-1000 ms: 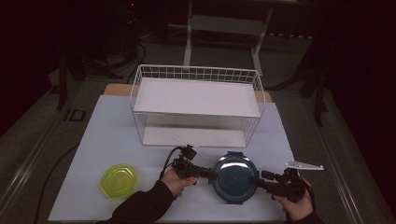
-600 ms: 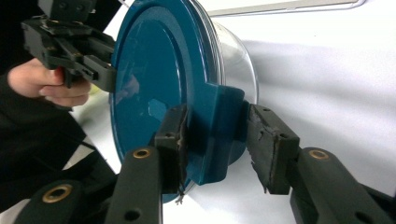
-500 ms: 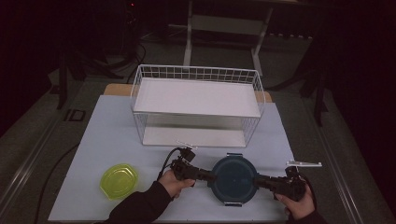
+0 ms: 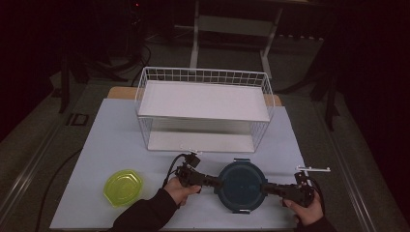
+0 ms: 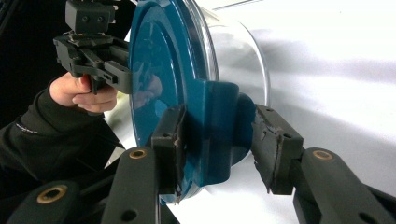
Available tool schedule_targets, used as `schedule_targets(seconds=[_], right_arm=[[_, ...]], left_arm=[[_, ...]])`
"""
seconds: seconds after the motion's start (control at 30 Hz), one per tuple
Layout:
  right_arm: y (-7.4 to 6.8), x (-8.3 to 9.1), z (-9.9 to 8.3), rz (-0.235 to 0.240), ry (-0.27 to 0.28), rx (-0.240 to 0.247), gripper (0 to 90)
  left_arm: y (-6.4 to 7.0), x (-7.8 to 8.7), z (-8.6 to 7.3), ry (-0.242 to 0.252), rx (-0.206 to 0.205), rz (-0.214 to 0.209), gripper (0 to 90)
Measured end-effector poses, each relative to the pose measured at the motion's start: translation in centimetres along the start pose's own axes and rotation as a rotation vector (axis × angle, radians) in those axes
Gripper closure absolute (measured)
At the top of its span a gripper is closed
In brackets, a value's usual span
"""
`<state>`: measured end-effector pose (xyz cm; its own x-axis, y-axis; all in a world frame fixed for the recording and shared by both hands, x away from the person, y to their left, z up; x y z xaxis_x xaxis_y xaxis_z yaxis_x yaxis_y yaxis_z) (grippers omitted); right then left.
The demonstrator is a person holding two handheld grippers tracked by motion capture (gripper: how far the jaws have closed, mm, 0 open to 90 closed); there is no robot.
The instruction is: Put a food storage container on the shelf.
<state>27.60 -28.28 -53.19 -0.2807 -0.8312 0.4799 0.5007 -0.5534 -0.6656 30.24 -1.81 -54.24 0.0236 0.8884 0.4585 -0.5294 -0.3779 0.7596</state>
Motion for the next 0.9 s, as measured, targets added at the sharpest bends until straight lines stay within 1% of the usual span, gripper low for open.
schedule_targets(seconds=[0.13, 0.17, 0.2, 0.27, 0.33, 0.43, 0.53, 0.63, 0.67, 0.7, 0.77, 0.9], right_arm=[[-0.2, 0.0, -0.1, -0.008, 0.0, -0.004, 56.3], [-0.2, -0.1, -0.1, -0.004, -0.002, -0.004, 56.4], [-0.3, -0.1, -0.1, 0.001, 0.002, -0.008, 56.3], [-0.6, 0.0, 0.2, 0.005, 0.008, 0.0, 56.4], [-1.0, 0.1, 0.6, 0.005, 0.016, 0.01, 56.3], [-1.8, 0.4, 1.3, 0.008, 0.022, 0.029, 56.3], [-2.5, 0.5, 1.9, 0.016, 0.031, 0.038, 56.3], [-3.2, 0.5, 2.6, 0.022, 0.043, 0.05, 56.3], [-3.2, 0.5, 2.6, 0.022, 0.043, 0.05, 56.3], [-3.7, 0.5, 3.1, 0.027, 0.047, 0.059, 56.3], [-4.2, 0.5, 3.7, 0.031, 0.051, 0.07, 56.2], [-5.2, 0.3, 4.7, 0.043, 0.055, 0.09, 56.2]], left_arm=[[0.2, 0.3, 0.1, -0.008, -0.009, 0.009, 57.4], [0.3, 0.4, 0.1, -0.001, -0.006, 0.011, 57.4], [0.5, 0.6, 0.2, 0.002, -0.013, 0.018, 57.4], [0.9, 1.0, 0.5, 0.007, -0.013, 0.021, 57.4], [1.4, 1.4, 0.8, 0.017, -0.016, 0.026, 57.5], [2.2, 2.3, 1.3, 0.022, -0.034, 0.037, 57.5], [2.9, 3.1, 1.8, 0.033, -0.045, 0.046, 57.5], [3.5, 4.0, 2.2, 0.05, -0.046, 0.049, 57.5], [3.5, 4.0, 2.2, 0.05, -0.046, 0.049, 57.5], [3.8, 4.6, 2.5, 0.062, -0.048, 0.052, 57.5], [4.2, 5.2, 2.8, 0.062, -0.06, 0.055, 57.6], [5.0, 6.6, 3.4, 0.079, -0.079, 0.07, 57.7]])
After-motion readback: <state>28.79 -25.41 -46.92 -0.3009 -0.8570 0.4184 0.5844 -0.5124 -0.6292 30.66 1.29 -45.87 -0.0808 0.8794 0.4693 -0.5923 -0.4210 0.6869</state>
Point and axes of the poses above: each handheld gripper's, and its own axes: x roughly backward along the jaws, z roughly out of its top, y roughly to its right, the point moved 6 cm from there along -x, roughly forward along the jaws, and after that the axes turned 3 degrees about x, right-handed, at the moved point
